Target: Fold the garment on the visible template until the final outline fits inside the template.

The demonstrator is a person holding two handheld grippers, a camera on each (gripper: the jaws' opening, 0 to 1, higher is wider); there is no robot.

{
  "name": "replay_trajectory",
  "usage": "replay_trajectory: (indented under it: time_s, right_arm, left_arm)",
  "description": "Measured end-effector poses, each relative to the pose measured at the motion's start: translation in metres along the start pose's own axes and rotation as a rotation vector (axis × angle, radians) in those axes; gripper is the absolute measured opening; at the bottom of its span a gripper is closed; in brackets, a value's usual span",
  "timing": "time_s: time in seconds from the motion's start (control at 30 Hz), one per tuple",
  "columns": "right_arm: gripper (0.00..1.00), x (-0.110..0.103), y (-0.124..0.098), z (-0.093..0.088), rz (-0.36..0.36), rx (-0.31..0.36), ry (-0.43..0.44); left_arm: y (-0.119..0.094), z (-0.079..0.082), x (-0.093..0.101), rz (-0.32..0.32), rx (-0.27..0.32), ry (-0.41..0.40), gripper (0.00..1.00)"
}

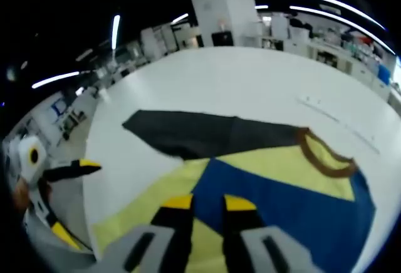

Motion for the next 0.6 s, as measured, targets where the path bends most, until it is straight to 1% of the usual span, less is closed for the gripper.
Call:
replay_trajectory:
  time_s: [0.07,0.1,0.13,0.17,0.27,0.43,0.47,0.6]
  right_arm:
    - [0.17,-0.001,-0.001,-0.004,-0.005,0.001,-0.005]
    - [0.2,-0.001,-0.001,-0.005,-0.009,0.004,-0.006]
    - [0.25,0.001,0.001,-0.005,-0.017,0.014,-0.011]
    - [0.32,0.002,0.001,-0.006,-0.023,0.015,-0.015]
    - [0.47,0.001,-0.006,-0.009,-0.04,0.029,-0.038]
    - [0.67,0.006,-0.016,-0.008,-0.052,0.075,-0.039]
    - [0.72,0.01,-0.016,-0.007,-0.052,0.078,-0.045]
    - [0.84,0.015,-0.025,-0.007,-0.052,0.099,-0.054]
  left_arm:
    - [0.0,0.0,-0.001,0.002,0.003,0.0,0.99]
    - [0.0,0.001,0.0,0.003,0.005,0.002,0.99]
    - [0.0,0.001,-0.001,0.005,0.005,0.004,0.99]
    - [0.0,0.001,-0.001,0.005,0.005,0.007,0.99]
    - [0.001,0.001,0.0,-0.001,0.003,0.012,0.99]
    - [0.002,0.003,0.001,-0.007,0.007,0.022,0.99]
    - [0.002,0.003,0.001,-0.008,0.009,0.024,0.99]
    - [0.003,0.004,0.001,-0.011,0.007,0.032,0.99]
Point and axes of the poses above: the point that each gripper's makers call its tool centre point, and the gripper's own axes: y roughly forward along the fingers, x roughly to its right, z roughly out of its top, the point moved 6 cm from there along -y, roughly backward along the fingers, and after that the axes turned 12 degrees about x, right-handed, at the moved point
